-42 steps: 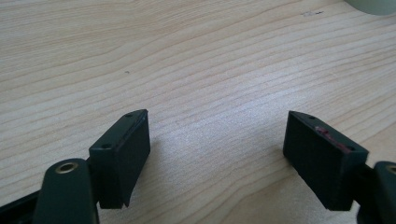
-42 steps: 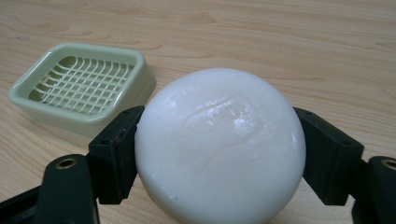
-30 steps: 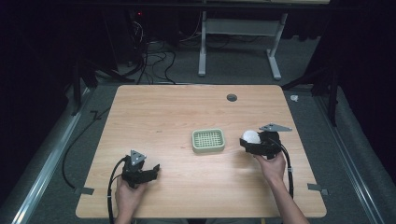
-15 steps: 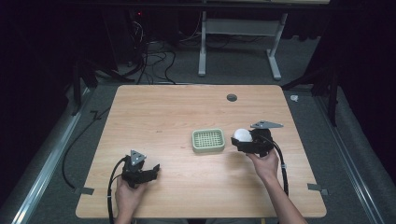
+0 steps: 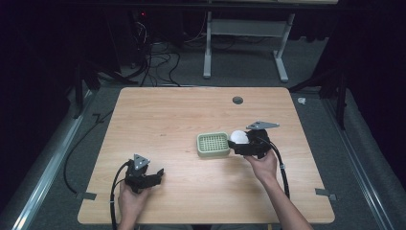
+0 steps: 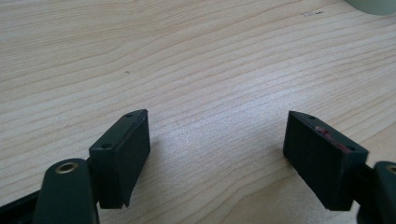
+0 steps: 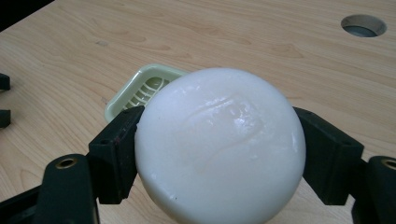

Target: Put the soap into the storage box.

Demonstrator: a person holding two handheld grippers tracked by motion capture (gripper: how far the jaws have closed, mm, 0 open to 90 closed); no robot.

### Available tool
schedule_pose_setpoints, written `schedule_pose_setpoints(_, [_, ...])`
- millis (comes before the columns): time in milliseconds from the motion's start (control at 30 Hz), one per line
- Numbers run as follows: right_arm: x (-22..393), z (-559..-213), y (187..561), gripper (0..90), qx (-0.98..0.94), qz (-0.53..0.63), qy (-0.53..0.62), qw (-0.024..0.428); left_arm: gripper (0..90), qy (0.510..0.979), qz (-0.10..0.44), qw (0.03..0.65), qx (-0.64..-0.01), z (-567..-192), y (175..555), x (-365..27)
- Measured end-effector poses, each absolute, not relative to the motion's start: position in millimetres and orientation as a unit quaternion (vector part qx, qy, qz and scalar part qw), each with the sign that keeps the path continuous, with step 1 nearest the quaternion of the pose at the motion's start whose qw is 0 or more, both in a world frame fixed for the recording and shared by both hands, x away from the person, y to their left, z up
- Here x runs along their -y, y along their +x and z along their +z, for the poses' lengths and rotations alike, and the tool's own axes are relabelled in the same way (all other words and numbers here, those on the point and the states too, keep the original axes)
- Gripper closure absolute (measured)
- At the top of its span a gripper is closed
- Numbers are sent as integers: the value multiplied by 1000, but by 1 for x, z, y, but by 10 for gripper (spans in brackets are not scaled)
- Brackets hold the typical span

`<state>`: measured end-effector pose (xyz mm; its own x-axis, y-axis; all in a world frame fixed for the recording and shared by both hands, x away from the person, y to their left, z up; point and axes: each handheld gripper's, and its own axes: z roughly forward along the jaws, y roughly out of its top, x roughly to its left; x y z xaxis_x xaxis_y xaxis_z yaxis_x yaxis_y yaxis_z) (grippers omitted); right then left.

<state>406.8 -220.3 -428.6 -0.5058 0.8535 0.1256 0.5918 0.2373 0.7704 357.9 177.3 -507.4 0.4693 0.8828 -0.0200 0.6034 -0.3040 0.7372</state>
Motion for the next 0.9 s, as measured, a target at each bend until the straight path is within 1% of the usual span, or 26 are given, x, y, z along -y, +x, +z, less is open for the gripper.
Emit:
schedule_pose_setpoints(600, [186,-434,425,244,-786,391,454,154,234,782,200,350,-475,-507,358,-177])
schedule_pose_setpoints(900, [173,-445,435,243,-792,384,449,151,234,782,200,350,-475,-507,358,-177])
